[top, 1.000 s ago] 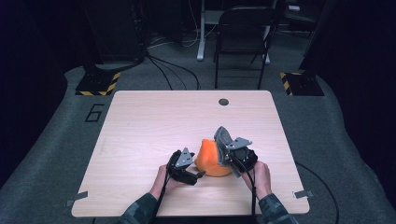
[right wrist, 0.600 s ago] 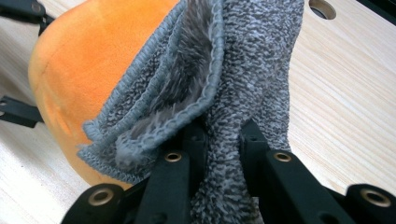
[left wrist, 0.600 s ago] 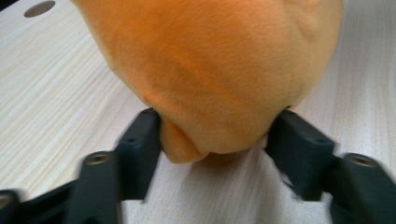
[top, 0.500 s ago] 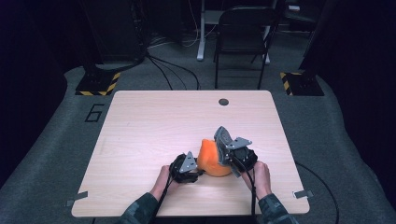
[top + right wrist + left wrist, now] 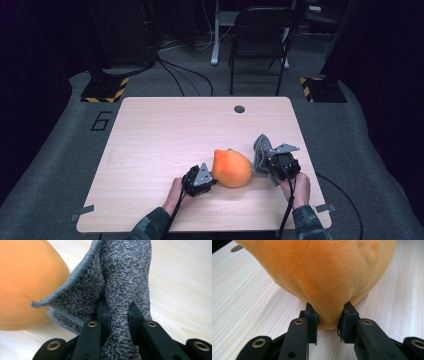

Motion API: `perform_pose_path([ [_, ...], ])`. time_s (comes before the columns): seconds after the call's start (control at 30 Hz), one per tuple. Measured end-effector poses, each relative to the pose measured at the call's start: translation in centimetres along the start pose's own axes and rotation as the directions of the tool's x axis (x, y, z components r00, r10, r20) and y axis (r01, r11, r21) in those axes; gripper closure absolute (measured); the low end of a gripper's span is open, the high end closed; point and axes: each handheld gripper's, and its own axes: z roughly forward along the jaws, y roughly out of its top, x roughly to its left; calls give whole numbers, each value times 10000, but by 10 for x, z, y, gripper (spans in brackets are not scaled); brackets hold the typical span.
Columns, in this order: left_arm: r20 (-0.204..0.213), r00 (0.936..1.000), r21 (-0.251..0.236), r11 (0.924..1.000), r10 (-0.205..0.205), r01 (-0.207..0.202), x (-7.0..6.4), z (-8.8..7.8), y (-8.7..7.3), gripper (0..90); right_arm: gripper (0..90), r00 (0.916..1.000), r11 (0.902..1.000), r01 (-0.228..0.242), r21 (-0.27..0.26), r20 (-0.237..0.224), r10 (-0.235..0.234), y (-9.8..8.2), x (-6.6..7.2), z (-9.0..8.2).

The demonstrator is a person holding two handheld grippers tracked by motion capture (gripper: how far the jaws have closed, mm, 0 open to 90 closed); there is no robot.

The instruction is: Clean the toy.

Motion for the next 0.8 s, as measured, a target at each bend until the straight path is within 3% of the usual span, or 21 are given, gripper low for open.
perform_pose_path([
  [0.07,-124,9999,-52,9999,90,-91,-2,0,0,753,772,10000,9994,10,348,-51,-8,-3,-2,9],
  [0.17,-298,9995,-297,9995,71,-79,-5,-1,0,773,771,10000,9989,28,475,-20,-27,-3,-2,13],
  [0.27,-293,9995,-658,9978,-105,86,-5,-4,2,780,771,9999,9996,6,289,104,-9,-3,-4,11],
  [0.37,-40,9991,-941,9947,-430,425,-3,-9,8,781,771,9999,9998,-107,190,96,105,-3,-8,8],
  [0.47,365,9941,-1136,9879,-1024,1059,2,-19,16,779,772,9995,9997,-252,45,172,251,-2,-13,5],
  [0.6,875,9798,-1434,9711,-1797,1909,9,-34,25,778,772,9988,9992,-406,-30,269,407,-2,-17,0],
  [0.67,1130,9689,-1555,9592,-2200,2359,12,-42,30,777,772,9986,9990,-450,-72,272,452,-1,-19,-2],
  [0.73,1344,9563,-1623,9462,-2597,2798,13,-49,33,776,772,9984,9987,-484,-186,294,490,-1,-20,-3],
  [0.77,1565,9451,-1553,9378,-2868,3104,15,-53,35,776,771,9983,9985,-503,-205,287,508,-1,-20,-3],
  [0.8,1644,9384,-1542,9318,-3038,3287,15,-54,36,775,772,9980,9983,-522,-270,338,531,0,-20,-3],
])
